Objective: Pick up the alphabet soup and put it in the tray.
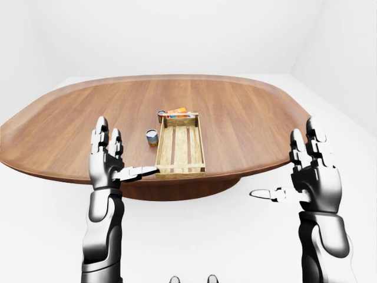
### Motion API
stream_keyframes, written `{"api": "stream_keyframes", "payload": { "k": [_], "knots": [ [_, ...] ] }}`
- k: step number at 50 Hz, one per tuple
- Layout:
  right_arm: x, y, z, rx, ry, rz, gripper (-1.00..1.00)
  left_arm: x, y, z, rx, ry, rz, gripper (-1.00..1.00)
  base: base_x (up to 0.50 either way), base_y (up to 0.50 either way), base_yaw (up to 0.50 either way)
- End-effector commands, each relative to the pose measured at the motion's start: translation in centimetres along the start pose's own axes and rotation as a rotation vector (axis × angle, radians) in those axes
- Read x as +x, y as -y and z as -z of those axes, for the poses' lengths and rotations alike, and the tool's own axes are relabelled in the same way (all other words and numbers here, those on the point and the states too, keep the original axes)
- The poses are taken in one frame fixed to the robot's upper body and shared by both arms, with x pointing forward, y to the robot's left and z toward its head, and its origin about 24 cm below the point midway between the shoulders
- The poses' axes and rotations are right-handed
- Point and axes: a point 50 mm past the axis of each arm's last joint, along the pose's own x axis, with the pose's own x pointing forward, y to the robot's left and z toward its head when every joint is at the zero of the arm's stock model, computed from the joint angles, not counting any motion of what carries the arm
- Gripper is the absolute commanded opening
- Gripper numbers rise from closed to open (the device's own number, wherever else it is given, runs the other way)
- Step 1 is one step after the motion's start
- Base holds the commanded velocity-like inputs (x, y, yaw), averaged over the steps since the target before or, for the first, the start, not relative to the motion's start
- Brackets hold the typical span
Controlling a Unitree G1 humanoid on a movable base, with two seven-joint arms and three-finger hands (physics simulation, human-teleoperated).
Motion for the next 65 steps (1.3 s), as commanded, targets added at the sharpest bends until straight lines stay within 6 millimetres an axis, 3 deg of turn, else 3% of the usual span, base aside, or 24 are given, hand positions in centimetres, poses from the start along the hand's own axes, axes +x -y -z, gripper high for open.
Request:
{"api": "stream_keyframes", "payload": {
  "k": [1, 9, 33, 48, 65],
  "knots": [
    [0.4, 0.1, 0.3, 0.001, -0.004, 0.032, 1.00, 0.1, -0.3, -0.2, 0.005, 0.007, -0.005, 1.00, 0.00, 0.00, 0.00],
    [0.3, -0.5, 0.1, -0.012, 0.001, 0.001, 1.00, -0.1, -0.1, 0.0, 0.008, -0.004, 0.001, 1.00, 0.15, -0.18, 0.00],
    [0.1, -1.0, 0.1, -0.058, -0.009, -0.037, 1.00, 0.0, -0.3, 0.2, 0.008, -0.010, -0.004, 1.00, 0.49, -0.10, 0.00],
    [0.2, -1.3, 1.0, -0.070, -0.047, -0.054, 1.00, 0.0, -0.3, 0.4, 0.008, -0.017, -0.004, 1.00, 0.50, 0.15, 0.00],
    [0.1, -1.3, 0.6, -0.059, -0.028, -0.058, 1.00, 0.1, -0.4, -0.1, 0.004, 0.000, -0.005, 1.00, 0.50, 0.14, 0.00]
  ]
}}
